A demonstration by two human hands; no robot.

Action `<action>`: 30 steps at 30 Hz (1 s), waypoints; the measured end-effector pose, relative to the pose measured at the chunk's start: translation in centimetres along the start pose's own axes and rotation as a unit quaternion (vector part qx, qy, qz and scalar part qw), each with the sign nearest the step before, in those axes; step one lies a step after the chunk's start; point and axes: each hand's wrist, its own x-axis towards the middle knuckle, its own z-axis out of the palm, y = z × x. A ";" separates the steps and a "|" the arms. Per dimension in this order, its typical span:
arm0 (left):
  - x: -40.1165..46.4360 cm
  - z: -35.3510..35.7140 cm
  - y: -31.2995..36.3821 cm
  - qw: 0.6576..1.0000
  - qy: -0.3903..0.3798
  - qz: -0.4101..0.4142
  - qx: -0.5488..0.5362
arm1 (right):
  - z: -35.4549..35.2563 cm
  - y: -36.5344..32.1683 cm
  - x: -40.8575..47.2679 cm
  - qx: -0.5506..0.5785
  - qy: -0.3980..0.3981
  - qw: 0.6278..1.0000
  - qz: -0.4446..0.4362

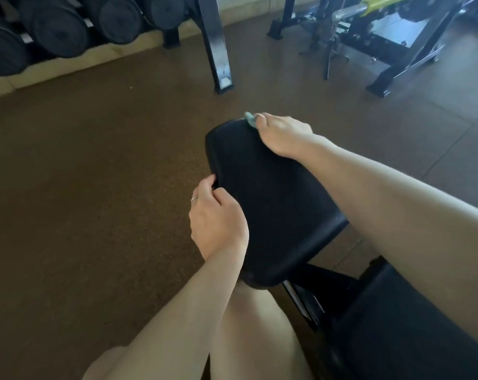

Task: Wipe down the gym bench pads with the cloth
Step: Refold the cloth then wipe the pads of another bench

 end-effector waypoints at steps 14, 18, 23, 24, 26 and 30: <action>-0.1 -0.2 -0.6 1.000 -0.006 -0.002 -0.029 | 3.0 0.9 -4.2 -0.019 0.117 0.992 0.048; 0.2 -0.2 -0.8 0.999 -0.001 -0.020 -0.050 | 4.1 -6.0 -2.7 -0.042 0.069 0.995 -0.066; -0.4 -1.0 -0.9 0.980 -0.006 -0.097 -0.175 | 5.9 -7.9 -5.7 -0.137 0.031 0.964 -0.226; -0.4 -1.2 -0.9 0.970 -0.017 -0.142 -0.197 | 5.8 -7.5 -6.5 -0.138 0.030 0.959 -0.245; -0.5 -1.9 -1.5 0.945 -0.043 -0.241 -0.219 | 5.6 -6.8 -8.7 -0.101 0.022 0.957 -0.271; -0.3 -4.1 -2.8 0.914 -0.099 -0.276 -0.280 | 6.1 -4.8 -16.0 -0.050 0.022 0.952 -0.302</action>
